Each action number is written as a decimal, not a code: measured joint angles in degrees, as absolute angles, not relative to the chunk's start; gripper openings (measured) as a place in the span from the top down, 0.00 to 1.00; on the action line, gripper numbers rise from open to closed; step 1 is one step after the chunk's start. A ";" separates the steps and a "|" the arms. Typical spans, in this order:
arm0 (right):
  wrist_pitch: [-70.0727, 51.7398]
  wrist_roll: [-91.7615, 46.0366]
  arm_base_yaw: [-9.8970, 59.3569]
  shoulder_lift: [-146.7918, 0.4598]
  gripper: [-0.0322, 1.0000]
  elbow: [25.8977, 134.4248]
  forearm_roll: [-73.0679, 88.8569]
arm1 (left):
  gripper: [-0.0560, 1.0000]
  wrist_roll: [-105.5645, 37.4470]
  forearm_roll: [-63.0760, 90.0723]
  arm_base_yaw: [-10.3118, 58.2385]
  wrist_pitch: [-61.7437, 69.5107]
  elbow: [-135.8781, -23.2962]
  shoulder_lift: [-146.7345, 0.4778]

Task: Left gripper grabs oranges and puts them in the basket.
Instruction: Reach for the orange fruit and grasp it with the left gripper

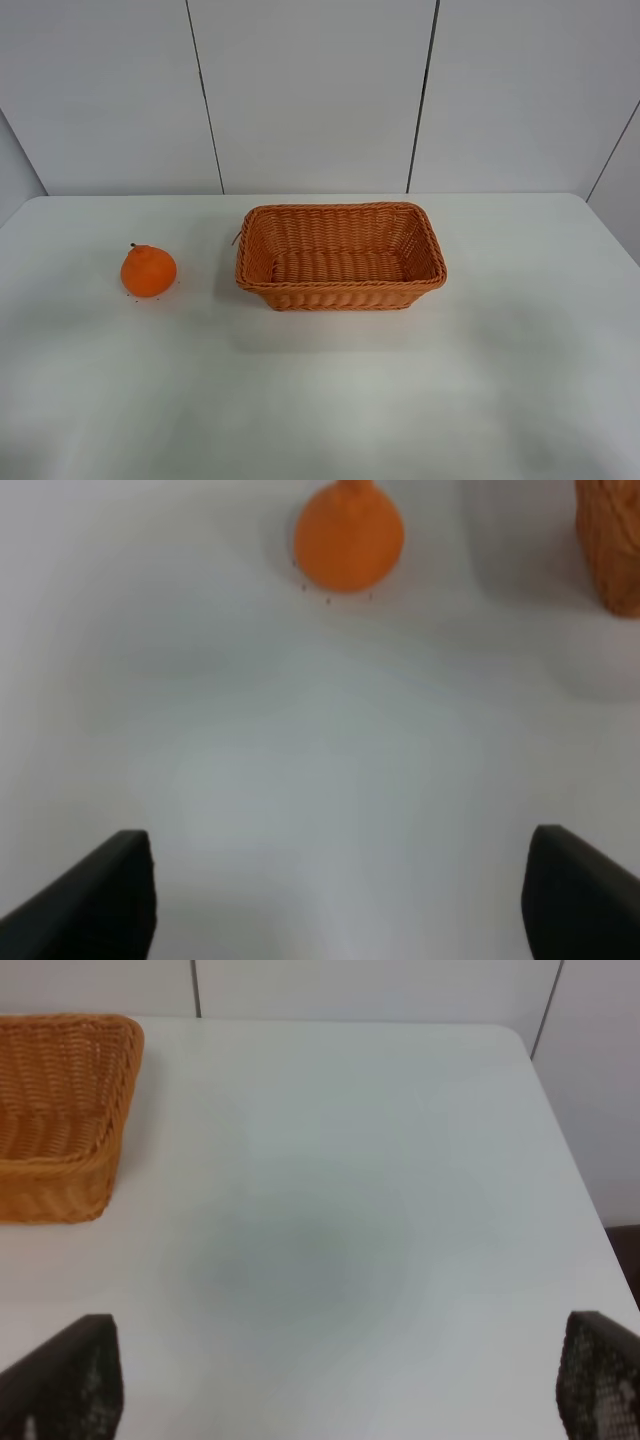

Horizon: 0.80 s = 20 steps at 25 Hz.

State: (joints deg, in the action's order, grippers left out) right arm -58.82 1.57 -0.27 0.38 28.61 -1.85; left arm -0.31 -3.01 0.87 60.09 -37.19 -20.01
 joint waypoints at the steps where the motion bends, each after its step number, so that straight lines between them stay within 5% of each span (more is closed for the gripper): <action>1: -58.82 1.57 -0.27 0.38 0.30 28.61 -1.85 | 0.14 -0.61 -3.01 0.87 60.09 -38.92 -23.84; 20: -58.82 1.57 -0.27 0.38 0.30 28.61 -1.85 | 0.14 -1.72 -3.01 0.87 59.74 -76.23 -87.76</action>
